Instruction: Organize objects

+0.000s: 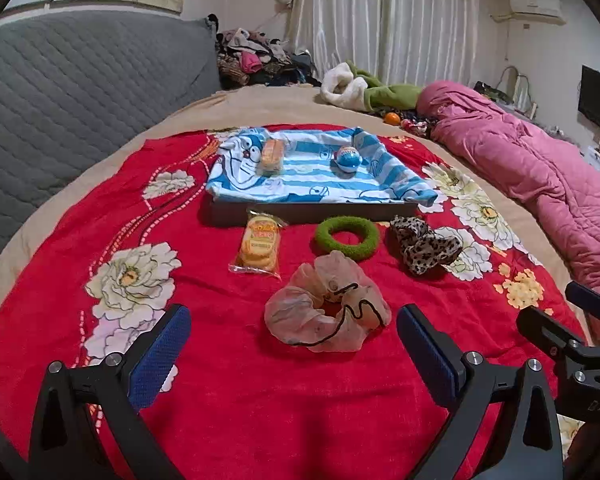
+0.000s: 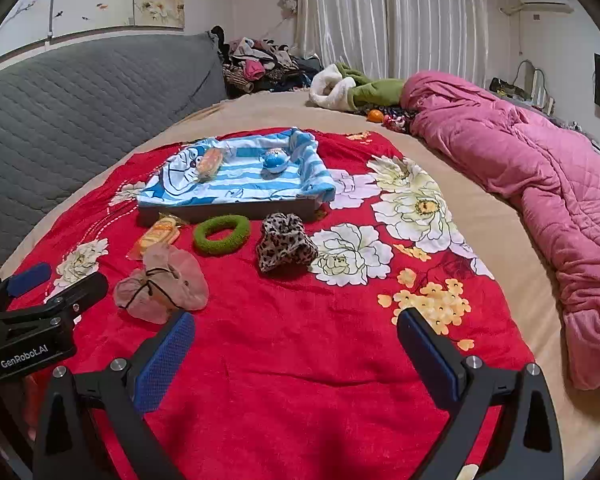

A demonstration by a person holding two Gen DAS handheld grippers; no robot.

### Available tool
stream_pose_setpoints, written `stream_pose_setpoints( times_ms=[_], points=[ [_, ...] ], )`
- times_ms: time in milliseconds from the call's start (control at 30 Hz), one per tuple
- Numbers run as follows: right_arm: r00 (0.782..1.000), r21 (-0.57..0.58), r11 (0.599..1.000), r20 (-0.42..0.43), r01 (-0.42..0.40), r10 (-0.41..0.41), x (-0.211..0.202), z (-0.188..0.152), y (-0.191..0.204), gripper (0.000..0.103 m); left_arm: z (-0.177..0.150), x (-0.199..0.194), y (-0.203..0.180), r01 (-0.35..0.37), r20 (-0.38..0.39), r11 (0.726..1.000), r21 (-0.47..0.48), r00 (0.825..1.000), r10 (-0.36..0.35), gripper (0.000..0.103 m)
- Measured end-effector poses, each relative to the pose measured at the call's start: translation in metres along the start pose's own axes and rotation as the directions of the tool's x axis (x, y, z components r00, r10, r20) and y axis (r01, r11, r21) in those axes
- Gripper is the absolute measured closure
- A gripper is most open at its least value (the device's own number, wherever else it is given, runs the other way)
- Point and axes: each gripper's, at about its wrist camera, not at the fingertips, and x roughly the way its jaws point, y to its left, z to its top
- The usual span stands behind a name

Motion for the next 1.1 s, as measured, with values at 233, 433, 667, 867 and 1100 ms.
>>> stream_pose_setpoints(
  times_ms=[233,433,667,867,1100],
  points=[
    [1.000,0.004,1.000,-0.021,0.009,-0.009,0.012,-0.003,-0.003,0.001,-0.007,0.014,-0.002,0.003,-0.034,1.000,-0.003,0.999,-0.003,0.001],
    [0.999,0.007,1.000,-0.033,0.006,-0.005,0.021,-0.005,-0.007,0.001,-0.011,0.022,-0.003,0.005,-0.046,1.000,-0.007,0.999,-0.005,0.001],
    [0.999,-0.003,1.000,-0.040,-0.002,0.002,0.027,-0.004,-0.006,0.001,-0.014,0.026,-0.006,-0.001,-0.050,1.000,0.000,0.999,0.001,0.001],
    [0.999,-0.011,1.000,-0.040,0.000,-0.001,0.035,0.000,-0.006,0.001,-0.016,0.033,-0.006,0.005,-0.062,1.000,-0.008,0.998,-0.005,0.001],
    [0.999,-0.015,1.000,-0.039,0.014,-0.014,0.041,0.000,-0.009,0.001,-0.018,0.036,-0.011,0.006,-0.052,1.000,0.019,0.999,-0.005,0.001]
  ],
)
